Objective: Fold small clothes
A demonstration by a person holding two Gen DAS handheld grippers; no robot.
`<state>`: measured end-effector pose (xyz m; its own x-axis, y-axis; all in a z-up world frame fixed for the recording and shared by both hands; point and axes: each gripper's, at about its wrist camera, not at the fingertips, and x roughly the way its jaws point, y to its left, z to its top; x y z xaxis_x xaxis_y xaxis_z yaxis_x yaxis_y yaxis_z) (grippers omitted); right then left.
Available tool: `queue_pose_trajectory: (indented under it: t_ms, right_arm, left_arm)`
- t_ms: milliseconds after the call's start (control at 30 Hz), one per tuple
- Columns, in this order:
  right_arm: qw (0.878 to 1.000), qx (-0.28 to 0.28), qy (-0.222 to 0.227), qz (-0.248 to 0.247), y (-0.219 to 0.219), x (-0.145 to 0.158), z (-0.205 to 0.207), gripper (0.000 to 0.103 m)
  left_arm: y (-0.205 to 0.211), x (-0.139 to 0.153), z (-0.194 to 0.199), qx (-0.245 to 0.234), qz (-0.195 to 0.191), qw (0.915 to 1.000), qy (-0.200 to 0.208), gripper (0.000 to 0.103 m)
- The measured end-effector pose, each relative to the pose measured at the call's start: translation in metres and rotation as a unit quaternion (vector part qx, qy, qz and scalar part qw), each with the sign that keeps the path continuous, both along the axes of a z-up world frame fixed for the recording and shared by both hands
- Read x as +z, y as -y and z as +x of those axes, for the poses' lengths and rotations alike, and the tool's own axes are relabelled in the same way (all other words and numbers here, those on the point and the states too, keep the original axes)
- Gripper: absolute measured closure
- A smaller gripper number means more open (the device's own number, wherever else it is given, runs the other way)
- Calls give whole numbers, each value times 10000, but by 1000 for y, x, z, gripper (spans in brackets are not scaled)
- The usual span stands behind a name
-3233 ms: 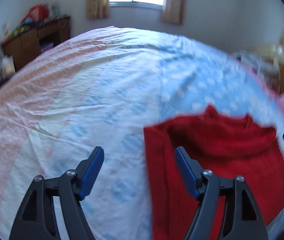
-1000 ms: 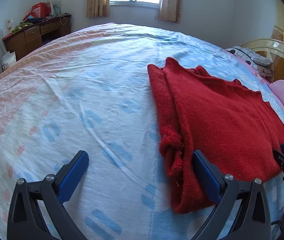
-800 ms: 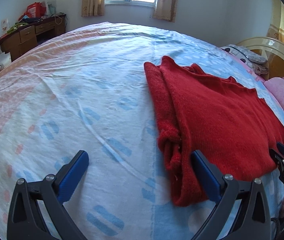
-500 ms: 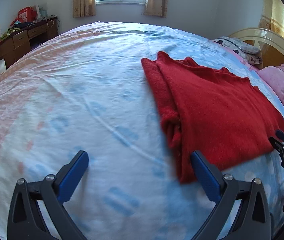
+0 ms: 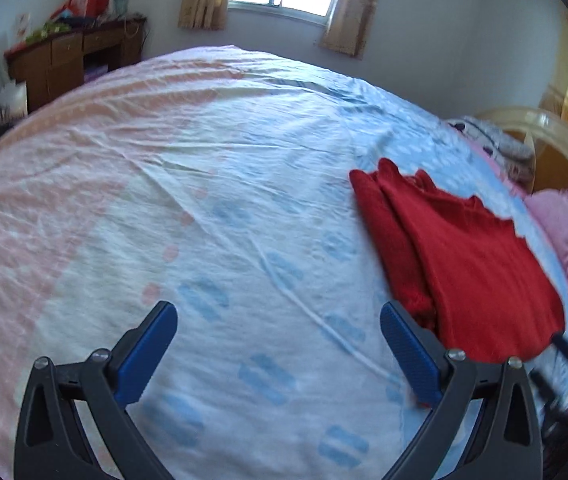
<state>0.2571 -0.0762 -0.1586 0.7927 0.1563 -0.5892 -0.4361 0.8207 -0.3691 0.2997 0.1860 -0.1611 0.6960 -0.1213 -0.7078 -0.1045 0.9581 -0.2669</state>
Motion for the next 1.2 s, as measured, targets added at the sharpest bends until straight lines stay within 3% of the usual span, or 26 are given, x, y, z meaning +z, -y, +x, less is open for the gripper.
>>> queue_pose_trajectory:
  t_ms: [200, 300, 433, 667, 867, 967, 1067, 1200]
  right_arm:
    - [9947, 615, 425, -700, -57, -13, -9, 50]
    - [9950, 708, 305, -633, -72, -15, -3, 50]
    - [9924, 734, 459, -875, -93, -25, 3, 50]
    - [9934, 594, 422, -887, -103, -24, 17, 51]
    - [9924, 595, 440, -988, -110, -28, 15, 51]
    - [9925, 589, 411, -993, -111, -27, 15, 55]
    - [9924, 610, 354, -1008, -113, -27, 16, 68]
    - [9921, 647, 308, -1029, -115, -29, 16, 80]
  left_arm:
    - [3, -7, 1, -73, -35, 10000, -41, 0]
    - [4, -4, 3, -150, -38, 9999, 15, 0]
    - [4, 4, 17, -297, -390, 9988, 54, 0]
    - [26, 10, 59, -797, -841, 9933, 52, 0]
    - [47, 2, 91, -1116, -822, 9902, -163, 0]
    - [53, -3, 105, -1194, -830, 9889, -311, 5]
    - [55, -3, 111, -1213, -827, 9888, -285, 7]
    - [61, -5, 117, -1383, -749, 9872, -275, 19]
